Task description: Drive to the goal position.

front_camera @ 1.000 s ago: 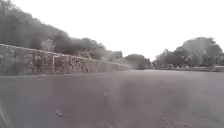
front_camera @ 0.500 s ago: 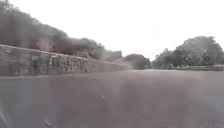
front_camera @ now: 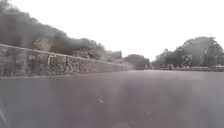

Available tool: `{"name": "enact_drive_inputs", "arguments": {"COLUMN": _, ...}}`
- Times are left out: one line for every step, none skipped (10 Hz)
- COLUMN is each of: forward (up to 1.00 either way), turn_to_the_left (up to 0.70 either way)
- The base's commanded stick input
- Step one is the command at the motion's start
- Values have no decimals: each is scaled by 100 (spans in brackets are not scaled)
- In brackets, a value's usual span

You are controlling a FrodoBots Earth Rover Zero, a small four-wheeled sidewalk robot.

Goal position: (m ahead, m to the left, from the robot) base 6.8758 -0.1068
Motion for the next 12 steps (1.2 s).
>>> {"name": "enact_drive_inputs", "arguments": {"forward": 45, "turn_to_the_left": 0}}
{"name": "enact_drive_inputs", "arguments": {"forward": 45, "turn_to_the_left": 0}}
{"name": "enact_drive_inputs", "arguments": {"forward": 45, "turn_to_the_left": -26}}
{"name": "enact_drive_inputs", "arguments": {"forward": 45, "turn_to_the_left": -25}}
{"name": "enact_drive_inputs", "arguments": {"forward": 70, "turn_to_the_left": 0}}
{"name": "enact_drive_inputs", "arguments": {"forward": 70, "turn_to_the_left": 0}}
{"name": "enact_drive_inputs", "arguments": {"forward": 70, "turn_to_the_left": 0}}
{"name": "enact_drive_inputs", "arguments": {"forward": 70, "turn_to_the_left": 0}}
{"name": "enact_drive_inputs", "arguments": {"forward": 70, "turn_to_the_left": 0}}
{"name": "enact_drive_inputs", "arguments": {"forward": 70, "turn_to_the_left": 0}}
{"name": "enact_drive_inputs", "arguments": {"forward": 70, "turn_to_the_left": 0}}
{"name": "enact_drive_inputs", "arguments": {"forward": 70, "turn_to_the_left": 0}}
